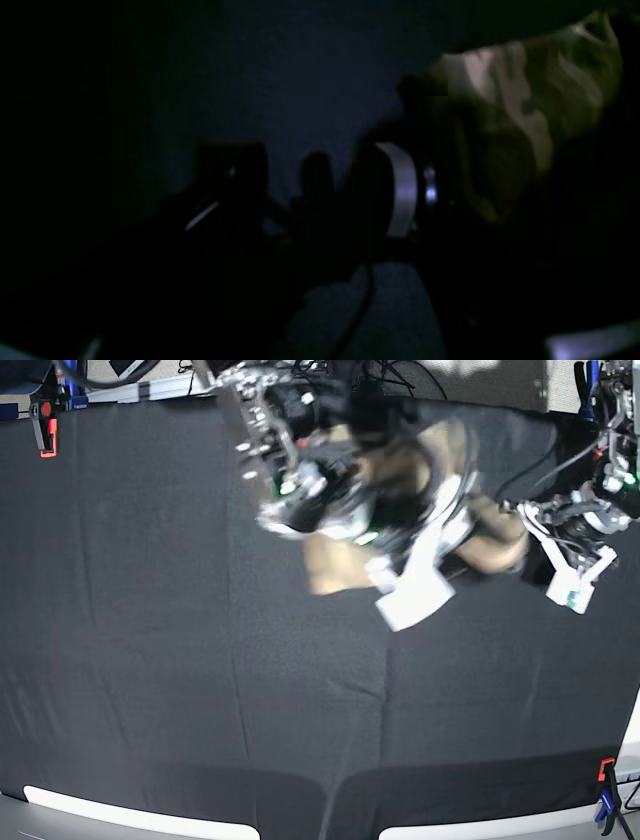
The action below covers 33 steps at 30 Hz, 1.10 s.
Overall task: Layout the t-shirt on the table in an organized manner, then fold the t-shirt properly
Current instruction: 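Lift the shirt end with the right gripper and fold it over toward the left gripper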
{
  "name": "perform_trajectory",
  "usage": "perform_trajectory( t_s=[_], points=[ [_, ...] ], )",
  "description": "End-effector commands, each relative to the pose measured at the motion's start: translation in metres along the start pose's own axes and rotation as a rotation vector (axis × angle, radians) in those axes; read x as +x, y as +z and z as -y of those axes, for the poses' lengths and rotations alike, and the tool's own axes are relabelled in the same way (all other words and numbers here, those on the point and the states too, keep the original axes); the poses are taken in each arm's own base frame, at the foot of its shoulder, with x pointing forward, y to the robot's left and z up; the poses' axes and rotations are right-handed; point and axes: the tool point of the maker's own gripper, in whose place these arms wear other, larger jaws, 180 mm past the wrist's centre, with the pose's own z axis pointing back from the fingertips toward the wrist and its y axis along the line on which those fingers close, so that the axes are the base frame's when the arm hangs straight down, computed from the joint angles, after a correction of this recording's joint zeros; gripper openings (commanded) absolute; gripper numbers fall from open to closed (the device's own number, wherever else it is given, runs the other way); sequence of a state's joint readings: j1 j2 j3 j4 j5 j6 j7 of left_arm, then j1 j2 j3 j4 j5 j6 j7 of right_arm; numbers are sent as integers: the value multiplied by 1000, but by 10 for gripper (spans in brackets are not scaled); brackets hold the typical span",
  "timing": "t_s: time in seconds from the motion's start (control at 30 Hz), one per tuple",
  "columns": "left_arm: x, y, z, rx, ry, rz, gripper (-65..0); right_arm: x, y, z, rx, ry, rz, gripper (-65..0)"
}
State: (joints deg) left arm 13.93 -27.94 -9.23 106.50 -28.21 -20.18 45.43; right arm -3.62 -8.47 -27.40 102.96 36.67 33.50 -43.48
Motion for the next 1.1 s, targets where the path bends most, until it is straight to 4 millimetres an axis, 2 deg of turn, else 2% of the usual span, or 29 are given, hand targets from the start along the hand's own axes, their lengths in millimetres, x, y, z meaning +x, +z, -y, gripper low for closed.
perform_trajectory(
  t_s=[0.0,0.07,0.13,0.33,0.43,0.6,0.7,0.8,0.97,1.07],
  points=[
    [16,6,-8,18,-16,50,-345,21,0,-8,28,42,58,-393],
    [19,10,-16,32,4,63,-345,22,4,-5,-4,85,31,-393],
    [23,14,-21,33,37,81,-345,25,13,8,-84,143,3,-393],
    [26,17,-25,35,64,94,-345,35,50,67,-359,170,-9,-393],
    [26,17,-25,30,69,97,-345,36,59,75,-385,145,0,-393],
    [25,17,-25,30,68,92,-345,24,48,70,-353,134,-40,-337],
    [21,17,-24,29,68,70,-345,7,43,78,-407,211,-142,-307],
    [21,17,-24,29,69,66,-345,-5,40,85,-463,321,-249,-307],
    [20,17,-24,29,68,65,-345,-8,22,71,-425,425,-300,-307],
    [19,17,-24,29,68,55,-345,-21,13,72,-424,484,-371,-307]
  ],
)
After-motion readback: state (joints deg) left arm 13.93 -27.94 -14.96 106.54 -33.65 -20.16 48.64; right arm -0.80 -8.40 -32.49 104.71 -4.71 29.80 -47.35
